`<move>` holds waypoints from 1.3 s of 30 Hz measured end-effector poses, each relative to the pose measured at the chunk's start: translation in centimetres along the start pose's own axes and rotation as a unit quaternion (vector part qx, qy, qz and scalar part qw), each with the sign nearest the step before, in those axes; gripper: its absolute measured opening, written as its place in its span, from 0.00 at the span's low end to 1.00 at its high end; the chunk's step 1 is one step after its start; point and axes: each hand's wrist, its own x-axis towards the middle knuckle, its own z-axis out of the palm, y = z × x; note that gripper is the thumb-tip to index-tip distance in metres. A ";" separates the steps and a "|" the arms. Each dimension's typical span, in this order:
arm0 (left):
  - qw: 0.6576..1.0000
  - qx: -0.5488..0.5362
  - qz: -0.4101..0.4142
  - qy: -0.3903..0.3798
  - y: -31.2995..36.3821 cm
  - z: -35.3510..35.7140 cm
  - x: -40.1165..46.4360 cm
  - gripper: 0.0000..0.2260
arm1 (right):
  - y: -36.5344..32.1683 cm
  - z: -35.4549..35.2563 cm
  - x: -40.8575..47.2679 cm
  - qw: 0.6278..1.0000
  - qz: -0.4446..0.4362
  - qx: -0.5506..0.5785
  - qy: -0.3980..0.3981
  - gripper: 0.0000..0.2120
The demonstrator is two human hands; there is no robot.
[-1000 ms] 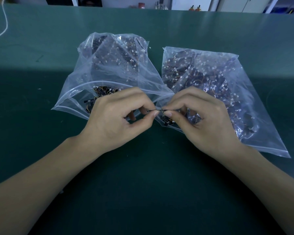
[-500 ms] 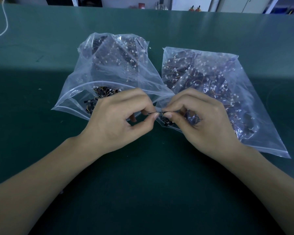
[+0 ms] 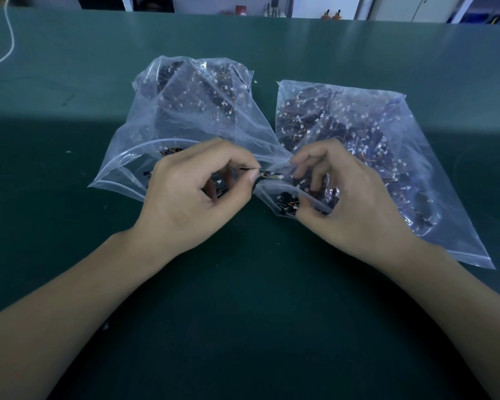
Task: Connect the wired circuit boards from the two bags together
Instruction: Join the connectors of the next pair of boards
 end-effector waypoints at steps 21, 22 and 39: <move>0.948 0.280 0.111 -0.105 1.6 1.3 0.6 0.06 | -0.5 0.7 -0.2 0.995 -0.051 -0.005 0.082 0.14; 0.943 0.290 0.107 -0.120 1.8 1.3 0.7 0.04 | -0.5 0.8 -0.2 0.995 -0.052 -0.004 0.080 0.14; 0.941 0.303 -0.103 -0.112 -2.8 -1.5 0.6 0.17 | -0.6 0.7 -0.3 0.996 -0.044 -0.006 0.075 0.15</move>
